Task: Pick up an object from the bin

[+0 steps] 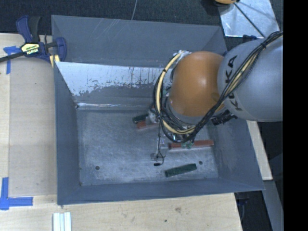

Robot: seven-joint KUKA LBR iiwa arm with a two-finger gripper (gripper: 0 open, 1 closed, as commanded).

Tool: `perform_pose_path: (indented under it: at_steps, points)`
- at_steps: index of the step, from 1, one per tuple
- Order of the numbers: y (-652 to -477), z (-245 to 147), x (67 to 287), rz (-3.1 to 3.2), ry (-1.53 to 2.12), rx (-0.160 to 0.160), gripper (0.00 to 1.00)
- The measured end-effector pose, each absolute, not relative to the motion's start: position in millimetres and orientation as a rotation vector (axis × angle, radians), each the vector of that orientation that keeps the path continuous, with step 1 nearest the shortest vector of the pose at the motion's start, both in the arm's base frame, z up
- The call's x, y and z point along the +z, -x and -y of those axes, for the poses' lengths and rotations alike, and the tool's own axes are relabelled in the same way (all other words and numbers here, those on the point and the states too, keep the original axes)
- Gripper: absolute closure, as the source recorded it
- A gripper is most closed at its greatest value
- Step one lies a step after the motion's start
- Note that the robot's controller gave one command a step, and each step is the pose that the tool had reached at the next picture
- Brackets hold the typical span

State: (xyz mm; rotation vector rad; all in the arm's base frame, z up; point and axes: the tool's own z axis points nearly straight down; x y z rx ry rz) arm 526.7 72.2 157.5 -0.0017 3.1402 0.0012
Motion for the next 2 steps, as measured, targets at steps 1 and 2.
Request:
perform_pose_path:
  at_steps: [1, 2]
  points:
    - [-527.2, -72, 158, -3.139, -0.001, 0.001, 0.00]
    - [-560.9, -50, 123, -3.128, -0.148, 0.004, 0.00]
